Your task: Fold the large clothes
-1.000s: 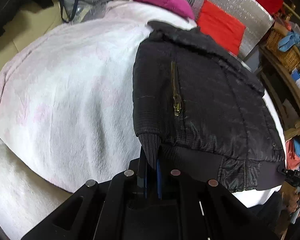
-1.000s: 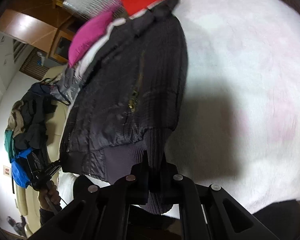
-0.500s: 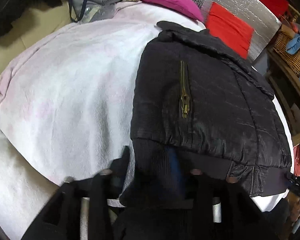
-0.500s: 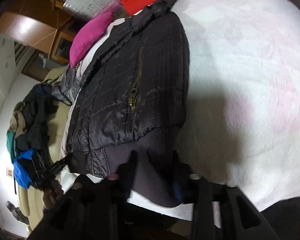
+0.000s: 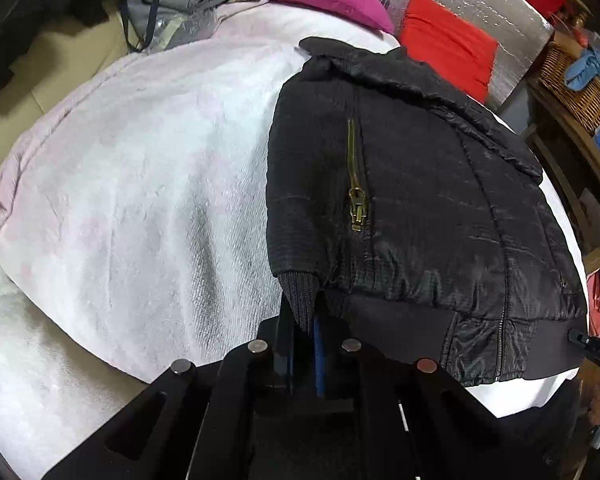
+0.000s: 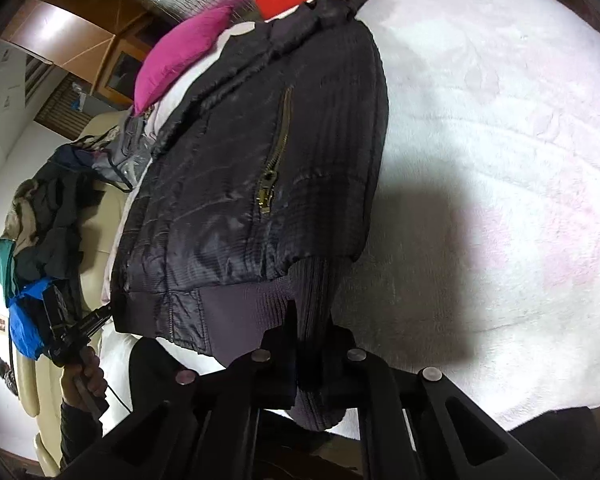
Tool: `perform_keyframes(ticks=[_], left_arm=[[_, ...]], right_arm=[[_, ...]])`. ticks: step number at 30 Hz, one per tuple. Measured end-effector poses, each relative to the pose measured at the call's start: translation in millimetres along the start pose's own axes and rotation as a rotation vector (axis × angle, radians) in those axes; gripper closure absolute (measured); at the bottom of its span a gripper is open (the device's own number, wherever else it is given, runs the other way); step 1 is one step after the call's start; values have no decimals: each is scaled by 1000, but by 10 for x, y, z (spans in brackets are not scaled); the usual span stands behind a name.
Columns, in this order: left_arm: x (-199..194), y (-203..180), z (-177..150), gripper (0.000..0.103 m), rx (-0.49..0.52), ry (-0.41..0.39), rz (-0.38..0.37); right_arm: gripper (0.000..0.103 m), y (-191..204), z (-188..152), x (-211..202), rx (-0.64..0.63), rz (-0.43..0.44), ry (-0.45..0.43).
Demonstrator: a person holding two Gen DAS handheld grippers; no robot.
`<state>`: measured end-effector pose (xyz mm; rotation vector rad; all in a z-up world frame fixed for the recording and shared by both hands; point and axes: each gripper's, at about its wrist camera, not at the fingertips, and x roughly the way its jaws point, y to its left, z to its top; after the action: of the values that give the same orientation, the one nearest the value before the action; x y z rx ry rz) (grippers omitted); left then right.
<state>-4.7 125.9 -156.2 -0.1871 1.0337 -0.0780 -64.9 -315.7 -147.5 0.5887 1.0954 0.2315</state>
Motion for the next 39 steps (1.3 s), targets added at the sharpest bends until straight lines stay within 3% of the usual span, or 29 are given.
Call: perform_keyframes(ticks=[9, 33, 39], left_arm=[[-80, -67, -27, 96, 19, -18, 26], [-472, 37, -72, 96, 25, -51, -63], [-375, 49, 0, 96, 23, -35, -58]], right_arm=[[95, -61, 8, -50, 5, 23, 1], [95, -223, 137, -289, 9, 122, -11], [95, -313, 247, -124, 19, 134, 11]])
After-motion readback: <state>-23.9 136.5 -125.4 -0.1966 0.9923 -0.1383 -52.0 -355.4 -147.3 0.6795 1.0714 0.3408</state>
